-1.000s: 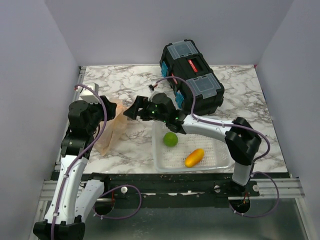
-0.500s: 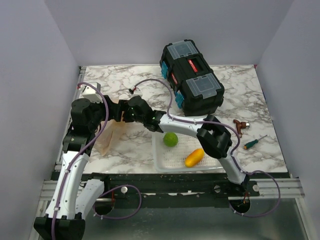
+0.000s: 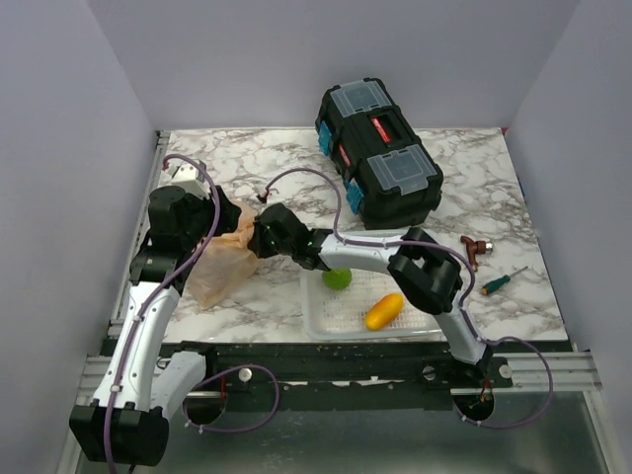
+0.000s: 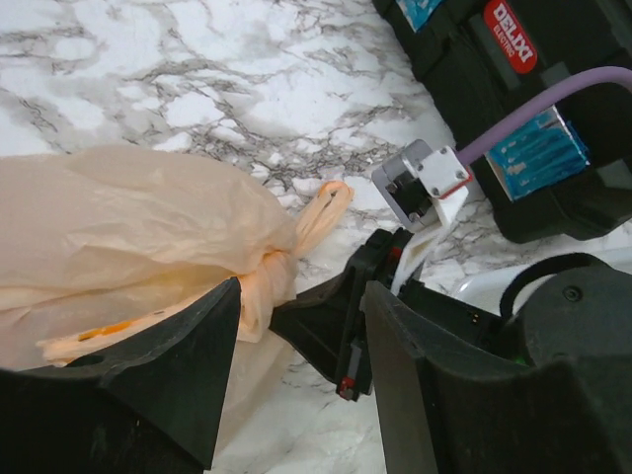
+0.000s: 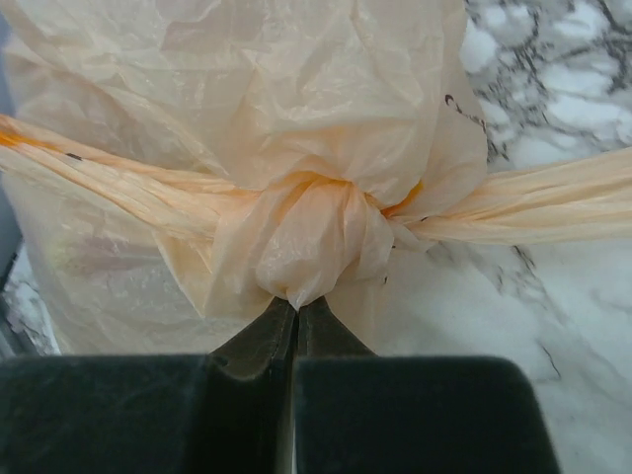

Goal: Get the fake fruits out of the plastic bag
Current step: Untie the plastic bag at the center of the board.

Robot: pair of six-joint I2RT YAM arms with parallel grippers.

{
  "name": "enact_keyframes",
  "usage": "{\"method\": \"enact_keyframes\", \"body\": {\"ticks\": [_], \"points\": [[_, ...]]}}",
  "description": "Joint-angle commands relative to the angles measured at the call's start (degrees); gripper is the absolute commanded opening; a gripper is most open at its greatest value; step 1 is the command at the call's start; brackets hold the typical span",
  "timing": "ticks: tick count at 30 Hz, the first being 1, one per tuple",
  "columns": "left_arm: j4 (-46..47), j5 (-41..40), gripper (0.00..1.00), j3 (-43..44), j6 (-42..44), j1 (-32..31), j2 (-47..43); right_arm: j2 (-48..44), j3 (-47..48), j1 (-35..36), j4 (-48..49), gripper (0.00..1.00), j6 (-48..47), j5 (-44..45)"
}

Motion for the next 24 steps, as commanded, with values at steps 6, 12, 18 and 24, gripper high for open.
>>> {"method": "enact_keyframes", "body": {"ticks": [6,12,18,24], "points": [[-9.86,-0.82,0.55,12.2,-1.46,-3.78,14.35,-10.11,-11.19,0.65,4.86,0.01,-7.4,-0.1],[-19.73,-12.8,0.55,24.51,0.8,-10.99,26.94,-13.69,-14.59,-0.21,7.85,0.0,-9.34,0.22],[-23.36,-14.39,0.55,35.7,2.03,-11.09,34.69,-14.22,-12.58,-5.29,7.96,0.01,-13.81,-6.44],[-19.67,-2.29,0.56,38.53,4.76,-8.66,34.42,-14.39,-6.4,-10.2,3.06,0.01,-23.9,-18.92]]}}
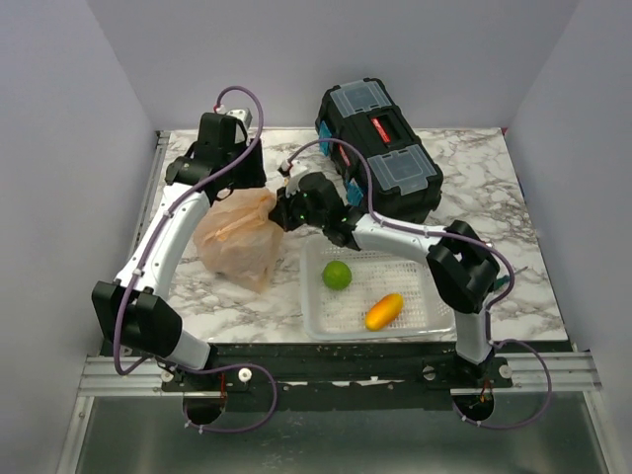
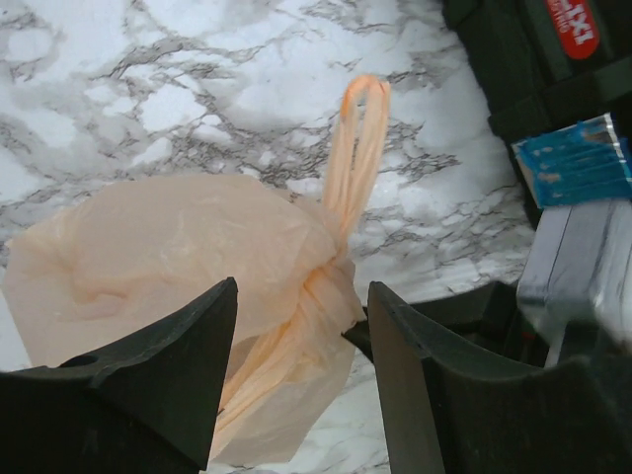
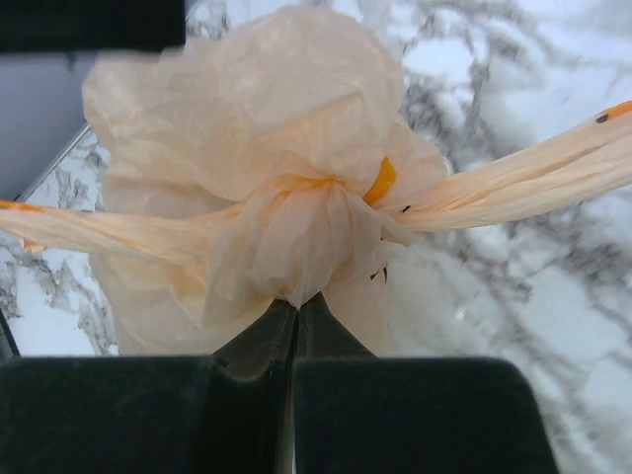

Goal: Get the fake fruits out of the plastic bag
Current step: Untie the plastic bag at the center of the board.

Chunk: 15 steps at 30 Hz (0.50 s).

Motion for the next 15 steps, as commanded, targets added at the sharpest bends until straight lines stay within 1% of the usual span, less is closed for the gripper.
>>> {"method": "enact_keyframes", "body": {"ticks": [1,3,4,6,8,11,15], "points": [[1.08,9.49,0.56,2.56,4.99,1.81,-1.25,-2.06,5.92,-3.29,-2.53,0.01,-9.42,-12.12],[0.73,10.16,0.56,2.15,7.2,1.82,-0.04,-2.57,6.64,-3.93,-4.07,0.01,-12.14,-13.42],[1.14,9.94,0.56,1.04,7.07,1.82,0.33,-2.55,6.89,-4.19,-4.68,0.01,-13.32,-13.64],[3.67,11.94,0.56,-2.14,6.69,1.82,0.72,-1.74,8.0,-4.6,-6.96,0.01,-14.54,-14.91],[2.46,14.94,0.56,-1.22,6.34,1.73,2.12,-0.75,8.58,-4.62,-8.31,0.01,-15.28,-15.15],[3.41,15.93,0.56,-0.96,5.63,1.78,2.74,-0.23,8.19,-4.61,-8.59,0.01,-15.38,-15.21],[2.6,13.99,0.55,-0.35,5.39,1.77,3.72,-0.88,7.28,-4.65,-7.86,0.01,-14.95,-15.35]]}}
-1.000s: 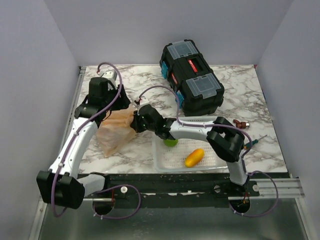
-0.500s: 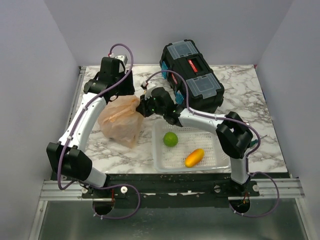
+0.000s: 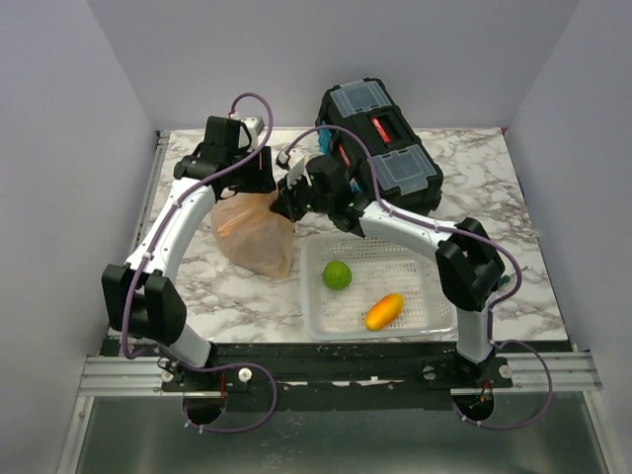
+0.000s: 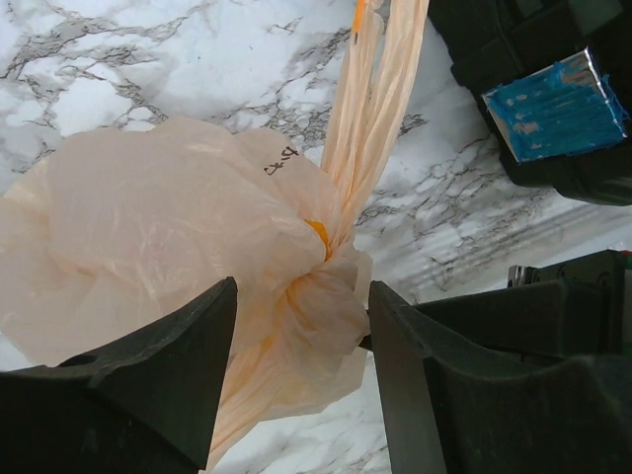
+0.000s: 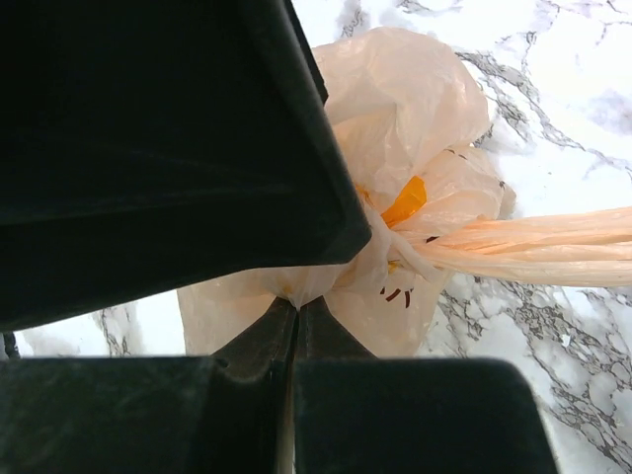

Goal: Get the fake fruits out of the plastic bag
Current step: Untie the plastic bag at the center of the board.

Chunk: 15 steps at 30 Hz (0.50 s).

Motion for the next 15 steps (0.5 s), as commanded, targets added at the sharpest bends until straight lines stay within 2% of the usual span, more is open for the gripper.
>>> {"method": "enact_keyframes", "body": {"ticks": [1,4,8,15], "points": [[0.26,1.48,0.54,0.54,0.17,0.0,0.35,-0.32,0.31,0.39,-1.26,0.01,-1.2,-2.54],[0.35,0.59,0.52,0.45,0.1,-0.01,0.5,-1.11,-0.22,0.31,-1.29,0.01,-0.72,-2.82],[-0.43,-4.95,0.52,0.82,0.18,-0.43,1.49,-1.94,-1.27,0.38,-0.64,0.01,-0.35,-2.37],[-0.27,-9.93,0.47,1.1,2.01,-3.71,4.19,-2.59,-1.44,0.39,-0.94,0.01,0.62,-2.91]]}}
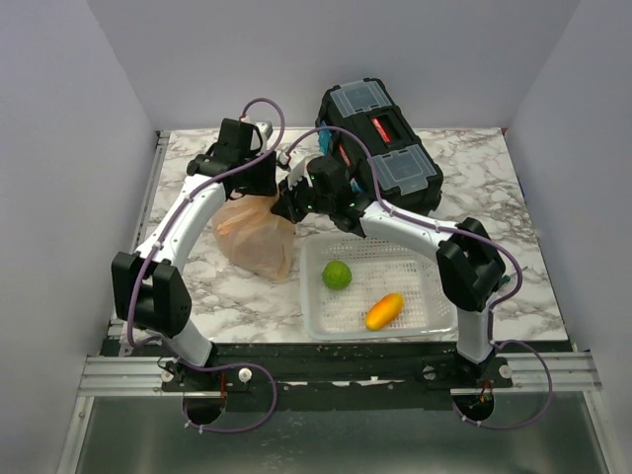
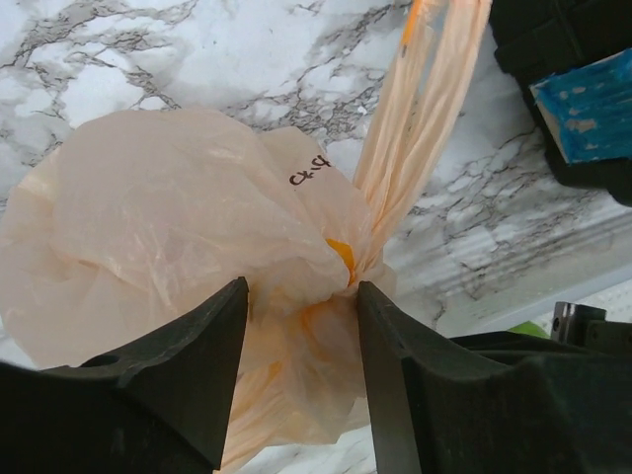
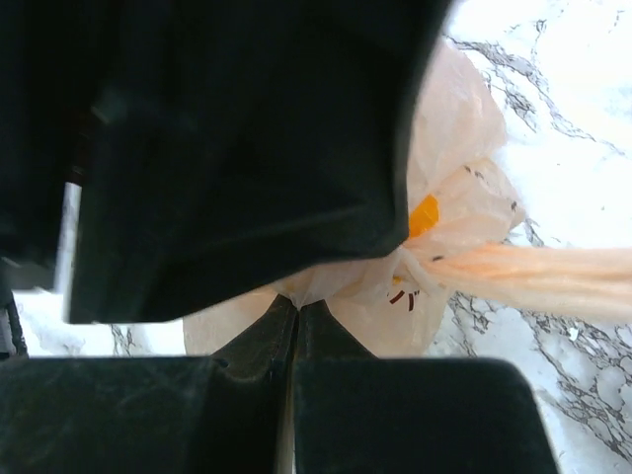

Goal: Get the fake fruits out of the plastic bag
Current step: Untie the plastic bag at the center of the board.

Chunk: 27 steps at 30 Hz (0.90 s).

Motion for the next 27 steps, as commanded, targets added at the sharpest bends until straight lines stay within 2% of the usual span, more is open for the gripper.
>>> {"method": "enact_keyframes", "body": {"ticks": [1,2,5,11,19,22,27], "points": [[0.06,-6.93,0.43,0.52,1.72,-1.76,1.04,-2.57,-1.21,0.39,-0.25,0.01,0.94,-2.31],[-0.05,-7.79,0.37,0.65,1.94,-1.76,1.02,-2.99,-1.61,0.32,0.15,0.01,1.15,-2.49],[-0.23,-7.83,0.33,0.82,1.86,-1.67,0.76,-3.89,-2.81,0.39,0.55,0.01,1.37,-2.98],[0.13,-7.83,0.0,0.13,2.39,-1.68,-0.93,-6.23,-5.45,0.39,-0.45,0.01,1.33,0.09],[1.17,-14.18,0.0,-1.64,2.08,-1.33,-4.89,-9.83,-11.62,0.42,-0.69,0.01,4.81,12.13],[1.46,-14.33,0.0,-1.96,2.3,-0.68,-6.41,-10.53,-13.42,0.39,-0.37,0.01,7.34,15.9],[1.96,-14.47,0.0,-2.9,1.54,0.51,-8.52,-11.7,-14.05,0.39,-3.56,0.01,12.18,27.65]]}}
